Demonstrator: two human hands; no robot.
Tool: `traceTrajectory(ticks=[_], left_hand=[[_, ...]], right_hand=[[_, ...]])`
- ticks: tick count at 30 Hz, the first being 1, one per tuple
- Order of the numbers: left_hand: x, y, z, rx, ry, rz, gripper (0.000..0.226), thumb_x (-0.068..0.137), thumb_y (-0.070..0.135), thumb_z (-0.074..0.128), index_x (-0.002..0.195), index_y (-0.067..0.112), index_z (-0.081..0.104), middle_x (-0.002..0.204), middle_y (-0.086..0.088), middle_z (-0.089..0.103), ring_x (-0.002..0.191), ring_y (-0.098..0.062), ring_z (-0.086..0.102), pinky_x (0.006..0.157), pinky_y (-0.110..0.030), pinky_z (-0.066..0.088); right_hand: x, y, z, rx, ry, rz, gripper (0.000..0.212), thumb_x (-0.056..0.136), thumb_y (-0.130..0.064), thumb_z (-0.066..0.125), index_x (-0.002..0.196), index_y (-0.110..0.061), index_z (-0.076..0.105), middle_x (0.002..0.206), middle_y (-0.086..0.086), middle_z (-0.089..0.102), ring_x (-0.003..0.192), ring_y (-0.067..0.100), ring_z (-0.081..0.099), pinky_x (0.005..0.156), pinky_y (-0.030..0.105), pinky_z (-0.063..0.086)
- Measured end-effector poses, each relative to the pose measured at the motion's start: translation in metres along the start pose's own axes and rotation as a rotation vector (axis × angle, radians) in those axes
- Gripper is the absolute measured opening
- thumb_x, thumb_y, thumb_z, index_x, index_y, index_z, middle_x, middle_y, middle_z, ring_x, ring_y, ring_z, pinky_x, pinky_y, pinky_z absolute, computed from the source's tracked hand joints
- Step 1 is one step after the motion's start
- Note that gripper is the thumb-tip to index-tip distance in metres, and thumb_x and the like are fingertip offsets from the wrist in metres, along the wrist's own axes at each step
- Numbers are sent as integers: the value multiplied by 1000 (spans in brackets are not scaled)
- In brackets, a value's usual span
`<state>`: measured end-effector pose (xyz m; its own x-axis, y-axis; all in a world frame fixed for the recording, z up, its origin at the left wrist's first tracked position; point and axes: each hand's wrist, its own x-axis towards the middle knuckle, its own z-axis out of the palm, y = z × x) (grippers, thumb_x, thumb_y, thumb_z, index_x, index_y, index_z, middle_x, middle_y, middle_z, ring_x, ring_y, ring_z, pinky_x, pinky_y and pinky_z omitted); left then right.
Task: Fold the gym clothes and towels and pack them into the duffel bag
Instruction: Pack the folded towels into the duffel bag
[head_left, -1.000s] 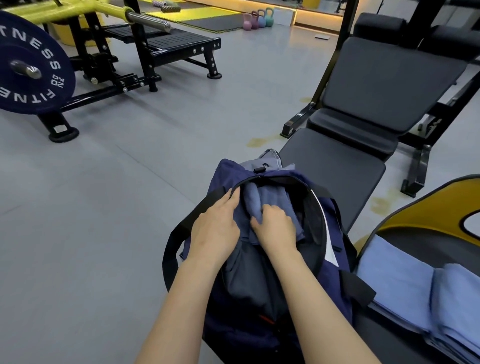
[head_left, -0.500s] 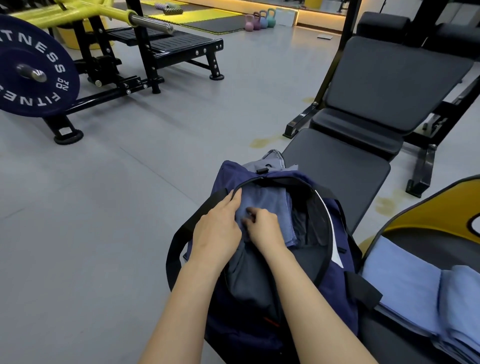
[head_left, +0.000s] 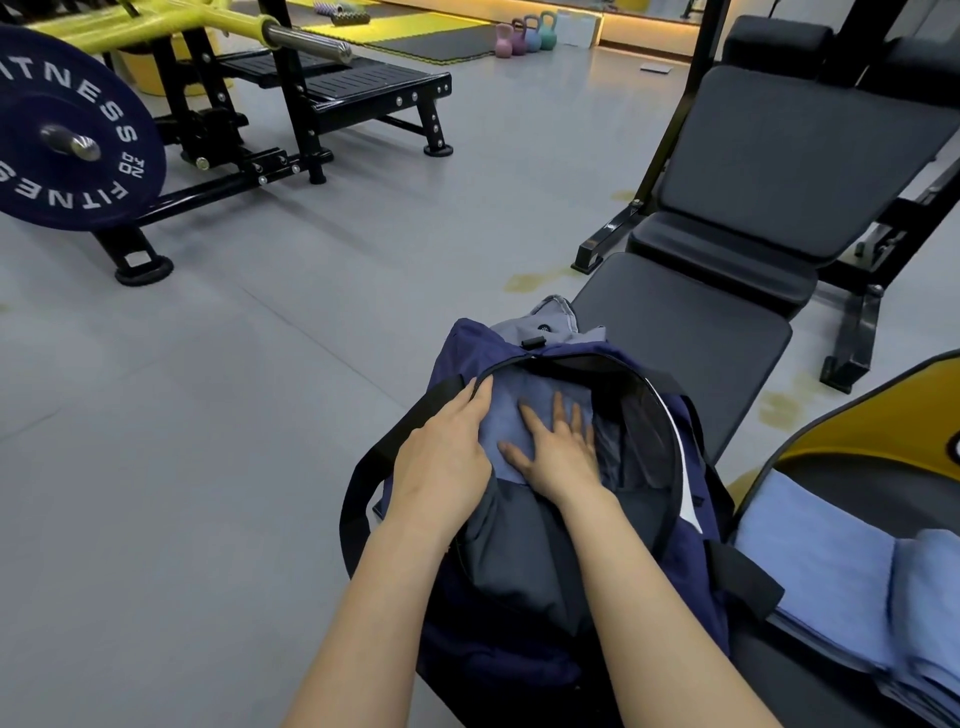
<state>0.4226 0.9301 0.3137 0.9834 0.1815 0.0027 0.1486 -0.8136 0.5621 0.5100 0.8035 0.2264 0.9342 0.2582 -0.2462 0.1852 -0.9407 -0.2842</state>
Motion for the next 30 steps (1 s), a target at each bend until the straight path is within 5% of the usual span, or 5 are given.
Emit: traceTrajectory(ticks=[5, 9, 16, 21, 30], left_hand=[[1, -1, 0, -12, -4, -2, 70, 89, 3, 32, 149, 36, 21, 149, 15, 34, 102, -26, 54, 72, -28, 39], [0, 0, -1, -26, -4, -6, 71, 89, 1, 34, 149, 35, 21, 148, 14, 36, 96, -24, 54, 69, -26, 38], [-2, -1, -4, -8, 21, -5, 69, 90, 1, 33, 149, 35, 20, 145, 8, 39, 107, -25, 51, 75, -28, 36], [-1, 0, -4, -10, 24, 4, 68, 91, 2, 34, 149, 34, 19, 145, 7, 39, 109, -24, 52, 83, -31, 41], [-1, -4, 2, -21, -34, 54, 69, 91, 4, 35, 150, 34, 17, 151, 14, 31, 109, -28, 53, 84, -35, 47]], right_hand=[[1, -3, -7, 12, 220, 31, 75, 91, -61, 42, 152, -24, 17, 160, 13, 2, 147, 26, -5, 118, 41, -2], [0, 1, -5, 68, 42, 70, 83, 91, -64, 40, 153, -26, 1, 159, 13, -16, 145, 33, -17, 118, 43, -5], [-2, -16, -4, -32, 190, -127, 64, 98, -53, 33, 153, -27, 13, 161, 5, 6, 148, 25, -5, 117, 41, -4], [1, -19, 8, -14, 36, -106, 58, 100, -53, 26, 152, -39, 6, 162, -1, -1, 147, 31, -12, 117, 45, -6], [-9, -20, 1, 35, 92, -109, 62, 100, -51, 30, 152, -34, 3, 162, 1, -2, 148, 27, -8, 117, 44, -3]])
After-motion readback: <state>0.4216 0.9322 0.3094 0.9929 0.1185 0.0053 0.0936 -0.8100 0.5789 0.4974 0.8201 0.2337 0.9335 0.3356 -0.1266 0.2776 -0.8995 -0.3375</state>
